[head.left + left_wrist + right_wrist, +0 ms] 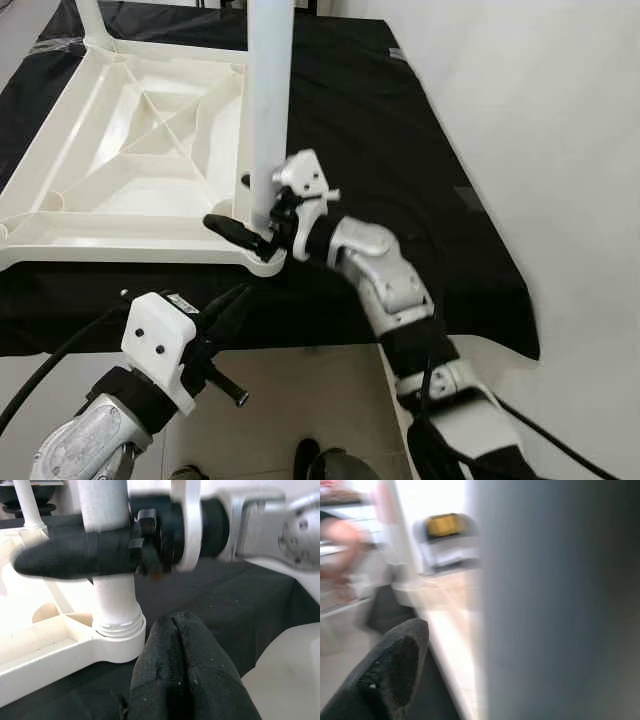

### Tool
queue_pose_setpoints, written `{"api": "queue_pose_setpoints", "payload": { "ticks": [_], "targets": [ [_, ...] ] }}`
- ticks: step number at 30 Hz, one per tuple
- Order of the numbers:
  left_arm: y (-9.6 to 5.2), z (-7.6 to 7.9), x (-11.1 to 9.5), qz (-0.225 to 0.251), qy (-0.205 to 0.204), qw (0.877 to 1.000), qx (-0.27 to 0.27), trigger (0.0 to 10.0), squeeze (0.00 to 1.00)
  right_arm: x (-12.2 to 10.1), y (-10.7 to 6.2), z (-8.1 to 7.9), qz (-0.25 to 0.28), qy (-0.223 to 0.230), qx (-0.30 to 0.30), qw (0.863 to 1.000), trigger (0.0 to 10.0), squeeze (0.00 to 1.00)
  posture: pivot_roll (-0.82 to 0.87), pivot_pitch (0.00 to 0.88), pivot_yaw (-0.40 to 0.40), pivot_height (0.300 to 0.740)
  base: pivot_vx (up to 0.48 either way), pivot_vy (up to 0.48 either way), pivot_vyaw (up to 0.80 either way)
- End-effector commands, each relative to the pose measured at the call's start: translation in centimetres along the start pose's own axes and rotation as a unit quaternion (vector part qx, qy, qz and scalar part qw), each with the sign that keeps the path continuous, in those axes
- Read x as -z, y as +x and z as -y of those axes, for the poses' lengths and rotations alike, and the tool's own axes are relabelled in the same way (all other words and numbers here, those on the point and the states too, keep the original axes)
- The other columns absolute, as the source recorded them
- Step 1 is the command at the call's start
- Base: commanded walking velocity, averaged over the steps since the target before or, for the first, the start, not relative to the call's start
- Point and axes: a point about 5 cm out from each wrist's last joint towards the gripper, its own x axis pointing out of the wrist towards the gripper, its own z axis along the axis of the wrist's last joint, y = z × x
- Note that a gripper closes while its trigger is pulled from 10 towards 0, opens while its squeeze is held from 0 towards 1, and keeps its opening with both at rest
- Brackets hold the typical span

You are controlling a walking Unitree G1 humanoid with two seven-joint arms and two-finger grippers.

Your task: Building children table

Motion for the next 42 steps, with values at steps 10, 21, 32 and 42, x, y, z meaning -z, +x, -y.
{"api": "queue_pose_setpoints", "payload": {
  "ticks": [10,21,32,42],
  "targets": [
    [-0.2,0.1,0.4,-0.012,0.004,1.0,0.0,10.0,0.0,-0.3,0.7,-0.7,-0.028,-0.019,-0.214,0.976,10.0,0.0,0.19,0.239,-0.176,0.74,0.0,0.0,0.0],
    [-0.5,0.2,0.6,-0.019,0.003,1.0,-0.003,10.0,0.0,0.3,-0.5,0.8,-0.042,0.008,-0.227,0.973,0.0,0.0,0.2,0.25,-0.171,0.74,0.0,0.0,0.0],
    [-0.7,0.1,0.7,-0.023,0.002,1.0,0.0,10.0,0.0,7.1,-7.1,3.8,-0.18,0.062,0.137,0.972,0.0,0.0,0.18,0.26,-0.165,0.74,0.0,0.0,0.0],
    [-0.6,-0.1,0.8,-0.028,0.0,1.0,0.007,10.0,0.0,10.0,-8.0,0.1,-0.217,0.07,0.317,0.921,0.0,0.0,0.17,0.241,-0.137,0.74,0.0,0.0,0.0]
  ]
}}
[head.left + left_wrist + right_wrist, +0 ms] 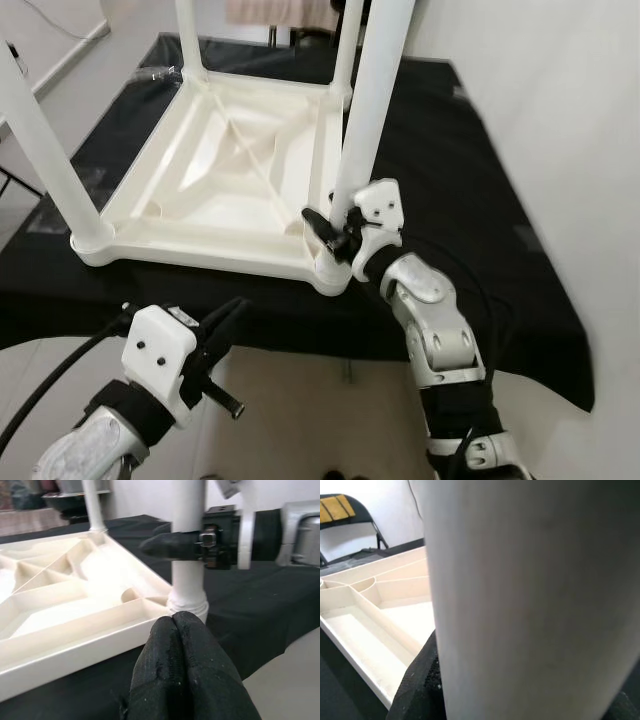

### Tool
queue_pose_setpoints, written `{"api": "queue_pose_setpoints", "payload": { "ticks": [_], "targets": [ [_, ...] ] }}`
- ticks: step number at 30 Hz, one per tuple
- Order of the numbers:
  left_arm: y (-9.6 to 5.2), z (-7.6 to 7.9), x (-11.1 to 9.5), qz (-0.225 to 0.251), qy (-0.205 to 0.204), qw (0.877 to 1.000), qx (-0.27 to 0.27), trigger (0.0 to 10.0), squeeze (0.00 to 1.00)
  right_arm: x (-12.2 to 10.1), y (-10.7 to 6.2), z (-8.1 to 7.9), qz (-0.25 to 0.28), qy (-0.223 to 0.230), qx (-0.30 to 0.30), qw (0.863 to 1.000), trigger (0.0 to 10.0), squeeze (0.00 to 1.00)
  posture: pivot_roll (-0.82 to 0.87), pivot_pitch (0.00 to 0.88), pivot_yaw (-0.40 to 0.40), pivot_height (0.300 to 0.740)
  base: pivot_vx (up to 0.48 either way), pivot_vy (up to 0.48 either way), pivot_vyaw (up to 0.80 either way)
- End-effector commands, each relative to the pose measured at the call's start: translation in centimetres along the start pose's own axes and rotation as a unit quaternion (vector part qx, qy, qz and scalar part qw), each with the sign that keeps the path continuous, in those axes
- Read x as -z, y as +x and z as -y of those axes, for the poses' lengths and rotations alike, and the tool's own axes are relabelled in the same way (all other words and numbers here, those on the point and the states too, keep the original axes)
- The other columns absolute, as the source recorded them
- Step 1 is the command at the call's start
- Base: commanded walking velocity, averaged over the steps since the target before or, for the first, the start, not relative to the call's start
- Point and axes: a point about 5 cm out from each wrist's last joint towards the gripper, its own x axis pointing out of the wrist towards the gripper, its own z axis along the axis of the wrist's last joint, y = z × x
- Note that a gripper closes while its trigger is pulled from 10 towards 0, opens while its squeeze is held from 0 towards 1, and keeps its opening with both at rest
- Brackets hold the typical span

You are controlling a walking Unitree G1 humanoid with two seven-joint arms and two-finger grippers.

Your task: Building children table

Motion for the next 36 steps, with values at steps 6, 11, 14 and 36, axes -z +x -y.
{"api": "queue_pose_setpoints", "payload": {
  "ticks": [6,11,14,36],
  "targets": [
    [0.1,-0.3,0.1,-0.004,0.002,1.0,-0.005,10.0,0.0,3.6,1.6,0.5,-0.098,-0.004,-0.016,0.995,10.0,0.0,0.18,0.234,-0.146,0.74,0.0,0.0,0.0],
    [0.2,-0.1,0.1,-0.004,0.002,1.0,0.0,10.0,0.0,0.6,3.3,0.9,-0.035,0.01,-0.076,0.996,10.0,1.0,0.19,0.234,-0.144,0.74,0.0,0.0,0.0],
    [0.2,-0.1,0.2,-0.004,0.002,1.0,-0.001,10.0,0.0,-0.5,3.5,0.7,-0.017,0.011,-0.1,0.995,10.0,0.0,0.19,0.236,-0.147,0.74,0.0,0.0,0.0],
    [0.5,-2.0,1.3,-0.058,0.025,0.993,-0.103,10.0,0.0,-3.5,5.3,0.7,0.008,0.024,-0.202,0.979,0.0,0.0,0.2,0.251,-0.16,0.74,0.0,0.0,0.0]
  ]
}}
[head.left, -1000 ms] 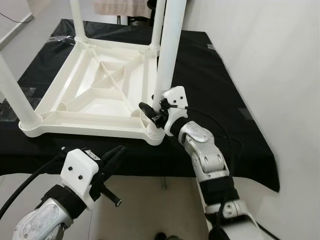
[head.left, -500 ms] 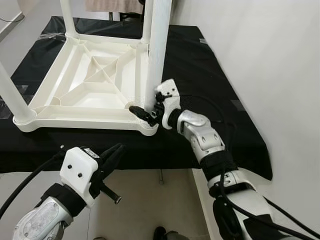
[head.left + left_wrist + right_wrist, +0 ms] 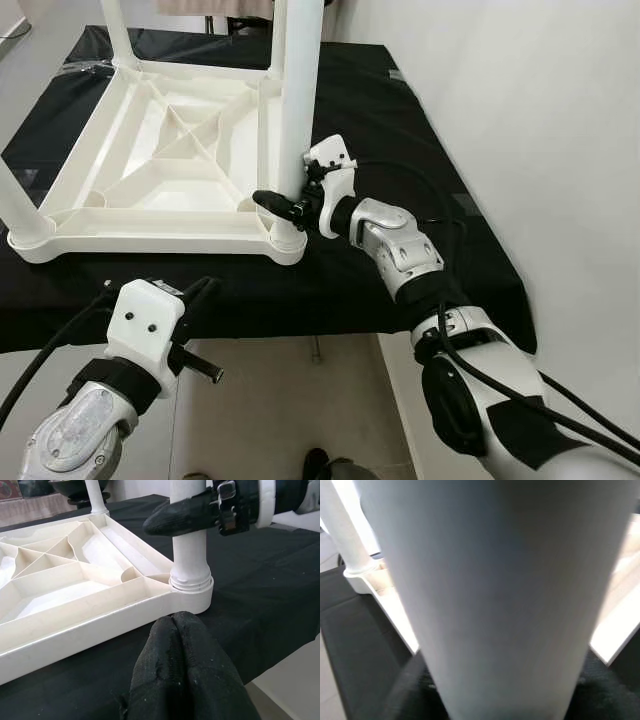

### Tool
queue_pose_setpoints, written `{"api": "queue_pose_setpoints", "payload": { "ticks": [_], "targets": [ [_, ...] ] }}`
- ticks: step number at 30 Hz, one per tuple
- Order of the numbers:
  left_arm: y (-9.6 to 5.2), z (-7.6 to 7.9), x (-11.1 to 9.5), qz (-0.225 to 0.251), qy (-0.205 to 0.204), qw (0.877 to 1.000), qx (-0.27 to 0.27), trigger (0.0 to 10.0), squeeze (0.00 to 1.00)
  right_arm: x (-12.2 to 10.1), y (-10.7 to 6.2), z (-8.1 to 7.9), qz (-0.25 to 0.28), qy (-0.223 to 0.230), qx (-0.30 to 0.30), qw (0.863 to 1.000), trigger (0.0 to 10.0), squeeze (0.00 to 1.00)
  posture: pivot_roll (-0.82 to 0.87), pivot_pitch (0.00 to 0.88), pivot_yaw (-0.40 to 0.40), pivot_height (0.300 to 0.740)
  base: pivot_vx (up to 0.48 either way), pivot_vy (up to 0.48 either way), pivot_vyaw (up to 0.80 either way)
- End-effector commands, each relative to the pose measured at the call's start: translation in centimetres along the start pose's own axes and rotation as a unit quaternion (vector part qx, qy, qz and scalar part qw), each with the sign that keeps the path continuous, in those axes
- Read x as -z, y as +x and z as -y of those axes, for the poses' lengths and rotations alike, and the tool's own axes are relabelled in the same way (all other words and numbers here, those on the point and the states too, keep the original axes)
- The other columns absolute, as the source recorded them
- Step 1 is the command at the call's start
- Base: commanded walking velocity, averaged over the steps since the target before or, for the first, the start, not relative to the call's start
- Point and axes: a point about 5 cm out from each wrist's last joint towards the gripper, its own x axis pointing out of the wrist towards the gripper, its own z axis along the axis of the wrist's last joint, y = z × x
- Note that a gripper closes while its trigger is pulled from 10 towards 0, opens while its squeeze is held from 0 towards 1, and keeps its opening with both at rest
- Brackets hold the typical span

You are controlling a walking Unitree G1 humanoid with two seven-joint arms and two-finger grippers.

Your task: Building children table

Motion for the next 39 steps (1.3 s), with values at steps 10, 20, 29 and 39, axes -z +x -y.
{"api": "queue_pose_setpoints", "payload": {
  "ticks": [10,20,29,39],
  "targets": [
    [-0.1,0.1,0.6,-0.024,-0.001,1.0,-0.012,10.0,0.0,0.6,0.4,0.1,-0.033,-0.006,0.012,0.999,0.0,0.0,0.2,0.258,-0.17,0.74,0.0,0.0,0.0],
    [0.3,0.0,0.4,-0.013,-0.007,1.0,-0.021,10.0,0.0,6.8,-2.5,-4.1,-0.066,0.039,0.235,0.969,0.0,0.0,0.14,0.256,-0.184,0.74,0.0,0.0,0.0],
    [0.8,0.1,0.3,-0.005,-0.014,0.999,-0.03,10.0,0.0,5.2,-0.5,-3.5,-0.056,0.02,0.201,0.978,10.0,0.0,0.13,0.24,-0.194,0.74,0.0,0.0,0.0],
    [0.8,0.1,0.2,-0.006,-0.014,0.999,-0.03,10.0,0.0,2.8,0.0,-5.0,0.003,0.036,0.118,0.992,10.0,1.0,0.14,0.234,-0.183,0.74,0.0,0.0,0.0]
  ]
}}
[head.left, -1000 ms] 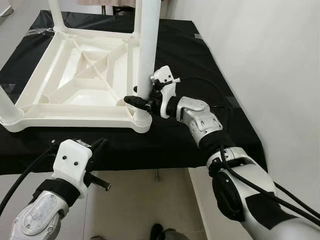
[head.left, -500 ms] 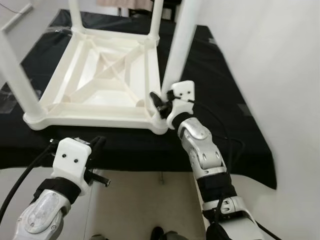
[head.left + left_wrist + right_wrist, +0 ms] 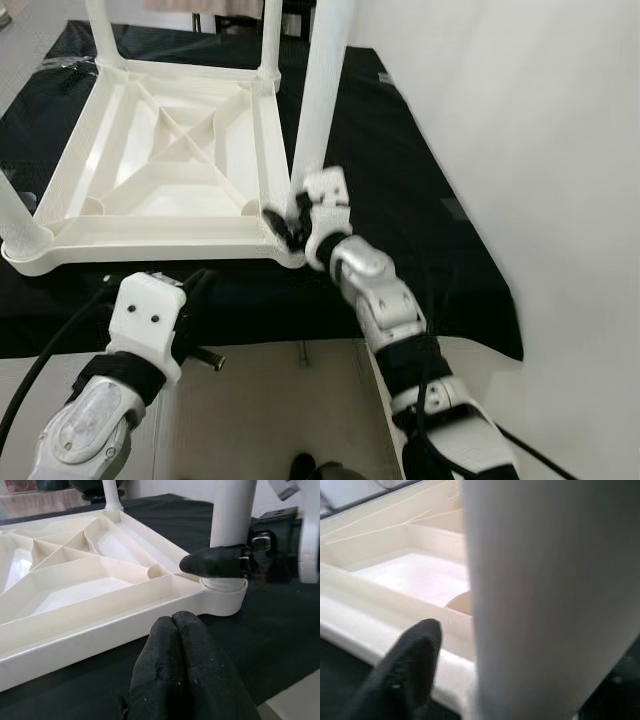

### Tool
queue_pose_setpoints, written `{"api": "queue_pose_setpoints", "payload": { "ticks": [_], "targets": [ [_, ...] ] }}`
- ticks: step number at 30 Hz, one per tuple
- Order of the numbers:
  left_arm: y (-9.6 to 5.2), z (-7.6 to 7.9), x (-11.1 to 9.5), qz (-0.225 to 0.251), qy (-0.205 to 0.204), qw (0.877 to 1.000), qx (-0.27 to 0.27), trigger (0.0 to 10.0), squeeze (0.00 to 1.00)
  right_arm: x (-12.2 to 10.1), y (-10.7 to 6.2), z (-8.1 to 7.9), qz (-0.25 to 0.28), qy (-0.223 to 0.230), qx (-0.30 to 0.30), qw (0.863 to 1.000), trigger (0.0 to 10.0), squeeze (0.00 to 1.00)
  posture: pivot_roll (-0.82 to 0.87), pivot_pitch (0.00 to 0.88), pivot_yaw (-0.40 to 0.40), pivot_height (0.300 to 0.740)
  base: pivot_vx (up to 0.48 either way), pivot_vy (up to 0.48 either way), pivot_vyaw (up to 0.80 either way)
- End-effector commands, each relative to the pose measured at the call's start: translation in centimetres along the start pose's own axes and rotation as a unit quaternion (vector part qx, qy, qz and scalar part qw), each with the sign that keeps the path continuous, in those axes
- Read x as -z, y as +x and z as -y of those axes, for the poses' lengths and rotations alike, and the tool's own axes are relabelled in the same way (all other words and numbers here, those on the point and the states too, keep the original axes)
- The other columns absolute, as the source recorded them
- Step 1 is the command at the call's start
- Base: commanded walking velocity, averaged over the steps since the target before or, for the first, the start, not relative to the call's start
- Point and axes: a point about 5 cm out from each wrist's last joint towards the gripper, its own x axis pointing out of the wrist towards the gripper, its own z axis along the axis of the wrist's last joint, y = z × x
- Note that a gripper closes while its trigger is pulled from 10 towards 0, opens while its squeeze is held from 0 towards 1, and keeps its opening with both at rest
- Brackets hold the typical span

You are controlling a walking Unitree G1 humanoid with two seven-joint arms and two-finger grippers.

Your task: Building children table

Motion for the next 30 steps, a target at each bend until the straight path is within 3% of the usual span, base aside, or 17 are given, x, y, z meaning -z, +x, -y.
{"api": "queue_pose_setpoints", "payload": {
  "ticks": [1,2,3,4,7,9,13,14,17,18,19,30],
  "targets": [
    [-0.1,0.4,0.2,-0.008,-0.008,1.0,0.007,10.0,0.0,-0.6,0.2,-1.5,0.008,-0.003,-0.086,0.996,10.0,0.47,0.15,0.235,-0.185,0.74,0.0,0.0,0.0],
    [-0.1,0.4,0.2,-0.008,-0.008,1.0,0.007,10.0,0.0,-0.6,0.2,-1.5,0.008,-0.003,-0.086,0.996,10.0,0.47,0.15,0.235,-0.185,0.74,0.0,0.0,0.0],
    [0.0,0.4,0.2,-0.008,-0.009,1.0,0.008,10.0,0.0,-0.7,0.3,-1.9,0.008,-0.008,-0.137,0.991,10.0,0.0,0.16,0.237,-0.186,0.74,0.0,0.0,0.0],
    [0.0,0.4,0.2,-0.008,-0.009,1.0,0.008,10.0,0.0,-0.7,0.3,-1.9,0.008,-0.008,-0.137,0.991,10.0,0.0,0.16,0.237,-0.186,0.74,0.0,0.0,0.0],
    [-0.2,0.5,0.1,-0.007,-0.009,1.0,0.008,10.0,0.0,-1.2,0.6,-2.8,0.016,-0.04,-0.277,0.96,10.0,0.0,0.18,0.249,-0.185,0.74,0.0,0.0,0.0],
    [-0.3,0.6,0.1,-0.009,-0.008,1.0,0.009,10.0,0.0,-1.9,0.9,-2.8,0.018,-0.046,-0.327,0.944,10.0,0.0,0.19,0.259,-0.186,0.74,0.0,0.0,0.0],
    [-0.5,0.7,0.0,-0.012,-0.006,1.0,0.009,10.0,0.0,-2.9,1.5,-2.3,0.012,-0.055,-0.349,0.935,10.0,0.0,0.21,0.277,-0.193,0.74,0.0,0.0,0.0],
    [-0.6,0.7,0.0,-0.013,-0.005,1.0,0.008,10.0,0.0,-3.2,1.8,-2.2,0.008,-0.059,-0.348,0.936,8.6,0.0,0.21,0.286,-0.197,0.74,0.0,0.0,0.0],
    [-0.6,0.7,0.0,-0.013,-0.005,1.0,0.007,10.0,0.0,-3.3,1.9,-2.1,0.005,-0.061,-0.346,0.936,8.6,0.0,0.21,0.288,-0.197,0.74,0.0,0.0,0.0],
    [-0.7,0.7,-0.1,-0.014,-0.004,1.0,0.006,10.0,0.0,-3.6,2.1,-2.1,0.003,-0.061,-0.344,0.937,0.4,0.0,0.22,0.296,-0.199,0.74,0.0,0.0,0.0],
    [-0.9,0.6,-0.1,-0.016,-0.003,1.0,0.005,10.0,0.0,-3.8,2.4,-1.9,-0.002,-0.055,-0.344,0.937,0.0,0.0,0.22,0.301,-0.202,0.74,0.0,0.0,0.0],
    [-1.0,0.9,-0.1,-0.019,-0.003,1.0,0.004,10.0,0.0,-2.5,2.4,-0.8,-0.035,-0.075,-0.32,0.944,0.0,0.0,0.21,0.309,-0.205,0.74,0.0,0.0,0.0]
  ]
}}
